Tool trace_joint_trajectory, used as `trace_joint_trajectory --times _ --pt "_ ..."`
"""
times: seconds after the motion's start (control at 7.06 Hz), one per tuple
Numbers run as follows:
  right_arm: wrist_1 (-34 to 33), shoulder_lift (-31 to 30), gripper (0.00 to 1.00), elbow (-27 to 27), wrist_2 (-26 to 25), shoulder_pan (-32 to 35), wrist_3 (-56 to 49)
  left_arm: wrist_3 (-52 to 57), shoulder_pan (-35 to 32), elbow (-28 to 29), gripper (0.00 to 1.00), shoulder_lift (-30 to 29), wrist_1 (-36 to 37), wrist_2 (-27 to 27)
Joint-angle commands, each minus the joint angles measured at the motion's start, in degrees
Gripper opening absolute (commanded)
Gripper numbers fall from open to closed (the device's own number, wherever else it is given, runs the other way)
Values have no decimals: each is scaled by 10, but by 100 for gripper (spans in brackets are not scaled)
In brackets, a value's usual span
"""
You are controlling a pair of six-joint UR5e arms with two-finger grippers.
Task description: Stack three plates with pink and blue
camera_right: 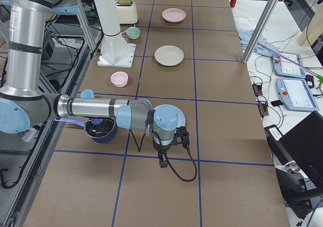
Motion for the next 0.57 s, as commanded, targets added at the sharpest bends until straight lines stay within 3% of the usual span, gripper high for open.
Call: trace_joint_trajectory --times 0.0,0.42 --pt "0 0 100 1 0 0 0 0 0 -11 100 -2 -8 0" --pt "1 4 100 7 -1 0 0 -8 0 -55 100 -6 -25 1"
